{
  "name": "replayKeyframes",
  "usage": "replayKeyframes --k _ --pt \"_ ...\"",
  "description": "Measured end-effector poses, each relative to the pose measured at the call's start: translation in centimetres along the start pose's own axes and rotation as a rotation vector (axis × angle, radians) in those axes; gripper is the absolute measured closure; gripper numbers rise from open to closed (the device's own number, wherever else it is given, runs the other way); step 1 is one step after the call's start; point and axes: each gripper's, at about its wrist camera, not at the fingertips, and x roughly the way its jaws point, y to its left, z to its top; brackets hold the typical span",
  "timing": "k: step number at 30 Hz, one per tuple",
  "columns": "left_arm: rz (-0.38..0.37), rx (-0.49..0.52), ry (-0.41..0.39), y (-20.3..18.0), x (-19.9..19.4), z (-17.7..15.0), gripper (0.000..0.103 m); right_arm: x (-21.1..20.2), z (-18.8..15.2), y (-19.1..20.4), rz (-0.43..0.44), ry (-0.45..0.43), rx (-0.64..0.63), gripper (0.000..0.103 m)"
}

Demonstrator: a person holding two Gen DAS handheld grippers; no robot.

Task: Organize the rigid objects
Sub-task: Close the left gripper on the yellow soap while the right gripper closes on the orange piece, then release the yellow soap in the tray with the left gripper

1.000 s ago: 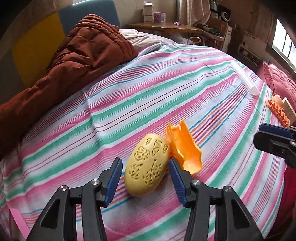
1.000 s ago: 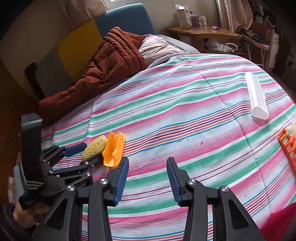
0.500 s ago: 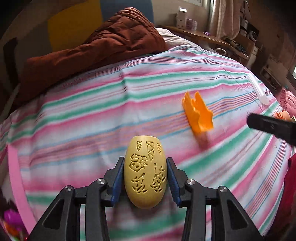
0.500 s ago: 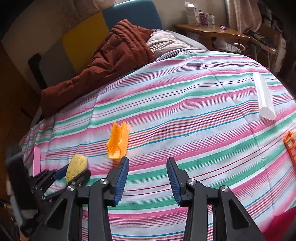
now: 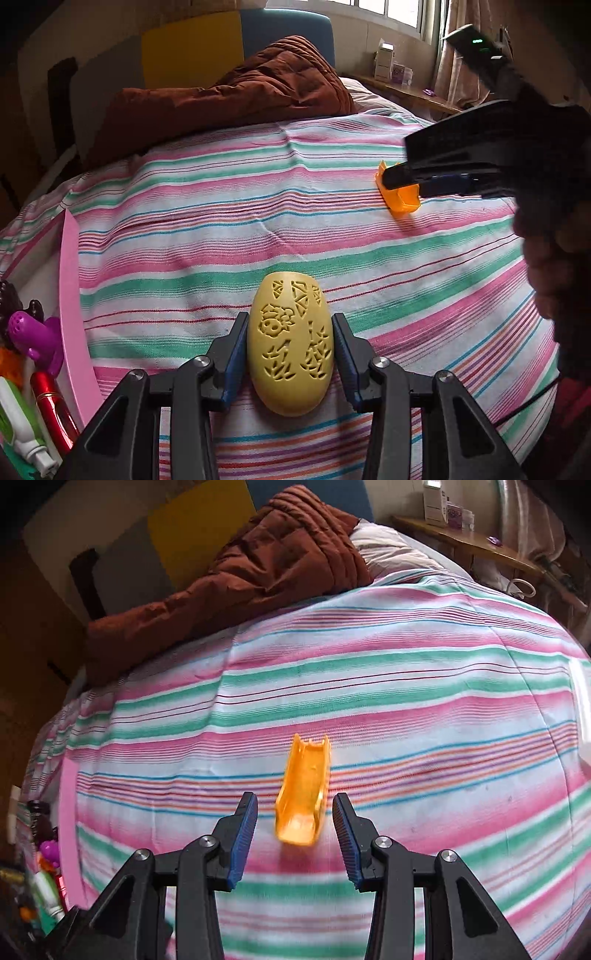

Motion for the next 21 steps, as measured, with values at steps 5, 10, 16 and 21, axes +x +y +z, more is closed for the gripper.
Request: replayKeyframes --k 5,10,16,21 --pt "0.005 -0.002 -0.013 -0.1 0.0 -0.1 0.059 1.4 -0.3 0.9 -0.064 0.036 -0.094 0.076" --pt "0.004 -0.002 -0.024 -0.2 -0.3 -0.3 0.059 -0.6 -4.7 2.1 -0.018 0.091 -0.238 0.076" --pt "0.015 -0.022 -0.016 -0.1 -0.5 -0.2 0.06 -3.0 -9.2 1.2 0.09 0.1 -0.243 0.076" --pt "0.045 -0.044 0.008 0.0 -1.0 -0.4 0.06 -2.9 -9.6 1.7 0.065 0.058 -0.277 0.076"
